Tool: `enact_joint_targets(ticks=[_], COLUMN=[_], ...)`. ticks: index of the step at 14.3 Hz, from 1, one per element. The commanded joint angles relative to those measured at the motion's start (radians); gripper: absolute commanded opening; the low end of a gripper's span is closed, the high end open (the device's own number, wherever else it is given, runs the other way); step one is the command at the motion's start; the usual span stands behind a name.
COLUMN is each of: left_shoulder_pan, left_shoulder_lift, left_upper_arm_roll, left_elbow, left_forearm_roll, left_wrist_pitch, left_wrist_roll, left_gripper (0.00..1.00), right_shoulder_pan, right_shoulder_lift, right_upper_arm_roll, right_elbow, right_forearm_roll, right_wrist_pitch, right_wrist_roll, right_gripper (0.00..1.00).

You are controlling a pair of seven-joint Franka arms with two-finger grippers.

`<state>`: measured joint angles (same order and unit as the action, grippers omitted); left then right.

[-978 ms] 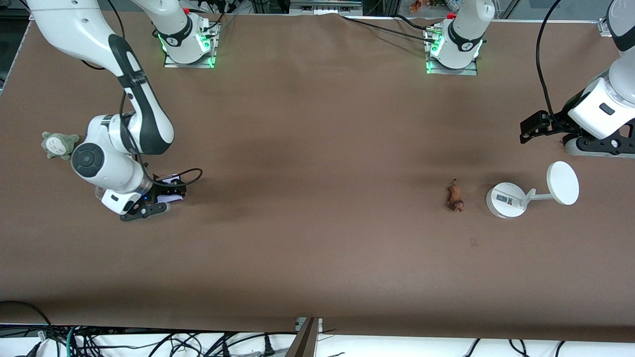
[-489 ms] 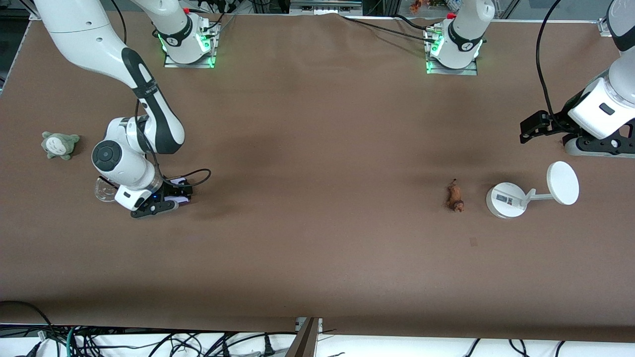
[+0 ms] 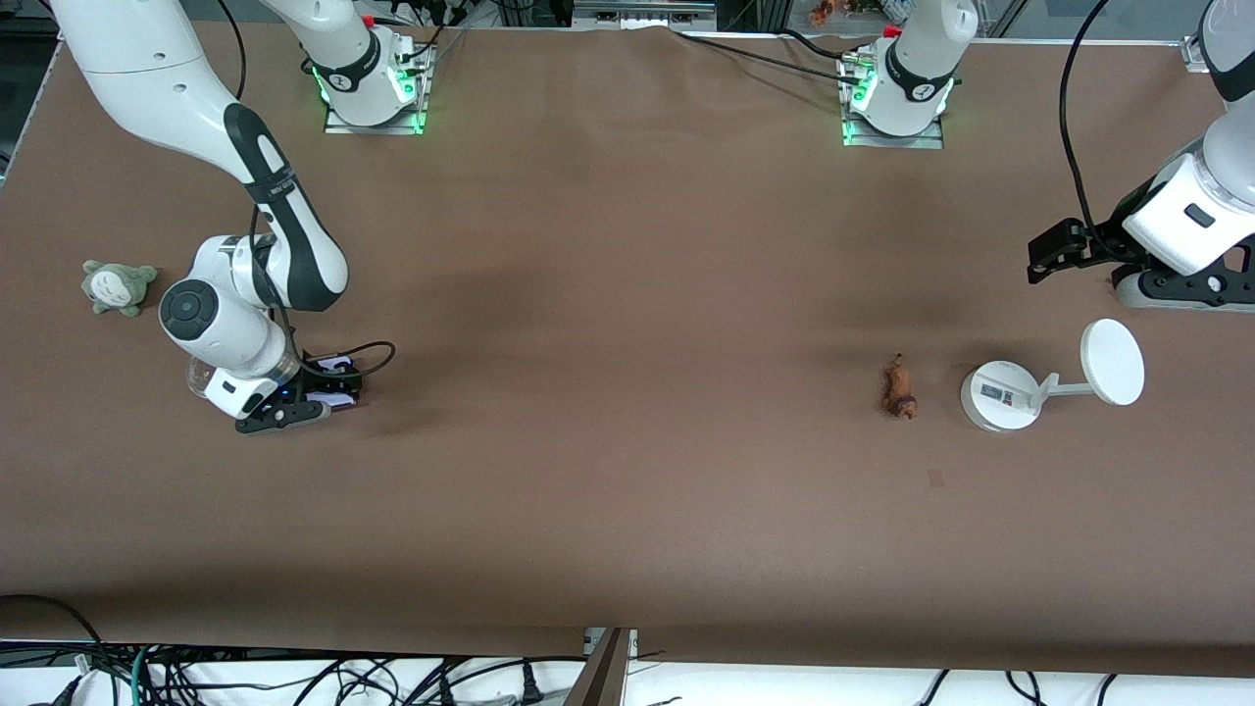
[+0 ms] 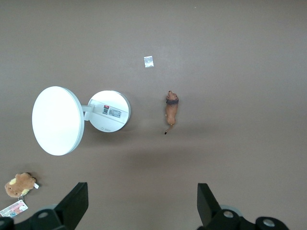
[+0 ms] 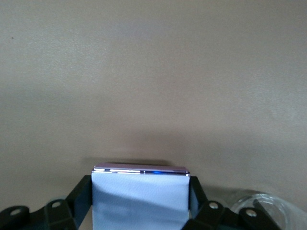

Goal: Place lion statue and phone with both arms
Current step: 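Lower the phone beside the cup and open the right gripper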

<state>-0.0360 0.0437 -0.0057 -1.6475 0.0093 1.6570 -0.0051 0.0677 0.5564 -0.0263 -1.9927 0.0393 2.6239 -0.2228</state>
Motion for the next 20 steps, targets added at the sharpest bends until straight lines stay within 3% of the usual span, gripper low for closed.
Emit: enact_joint_targets(ticks=[1, 3, 4, 6, 9, 11, 17, 20], left_shoulder_pan=[-0.007, -0.007, -0.007, -0.007, -0.007, -0.007, -0.007, -0.007], left_shoulder_lift=[-0.018, -0.018, -0.018, -0.018, -0.018, -0.018, -0.018, -0.018], left_upper_arm_roll=[0.009, 0.009, 0.009, 0.009, 0.009, 0.009, 0.009, 0.009], left_elbow=[-0.012, -0.012, -0.012, -0.012, -0.012, -0.012, -0.012, -0.011], left_forearm_roll=[-0.014, -0.014, -0.014, -0.014, -0.014, -0.014, -0.014, -0.014], left_wrist_pitch=[-0.006, -0.006, -0.006, -0.006, -0.006, -0.006, -0.006, -0.006], left_wrist_roll=[0.013, 0.013, 0.013, 0.013, 0.013, 0.013, 0.013, 0.013], left_gripper=[1.0, 1.0, 1.0, 1.0, 1.0, 1.0, 1.0, 1.0], right_shoulder_pan=[-0.011, -0.025, -0.023, -0.025, -0.026, -0.026, -0.025, -0.017], right_shoulder_lift=[-0.007, -0.003, -0.001, 0.0, 0.004, 0.002, -0.041, -0.134], right_upper_arm_roll=[0.009, 0.009, 0.009, 0.009, 0.011, 0.011, 0.025, 0.045], right_elbow=[-0.02, -0.02, -0.02, -0.02, -0.02, -0.02, -0.017, 0.0], right_forearm_roll=[0.022, 0.022, 0.022, 0.022, 0.024, 0.024, 0.022, 0.022], right_wrist_pitch=[0.039, 0.039, 0.039, 0.039, 0.039, 0.039, 0.018, -0.147], right_wrist_roll=[-0.009, -0.009, -0.009, -0.009, -0.009, -0.006, 0.028, 0.069], right_gripper=[0.28, 0.28, 0.33, 0.74, 0.81, 0.96, 0.99, 0.99])
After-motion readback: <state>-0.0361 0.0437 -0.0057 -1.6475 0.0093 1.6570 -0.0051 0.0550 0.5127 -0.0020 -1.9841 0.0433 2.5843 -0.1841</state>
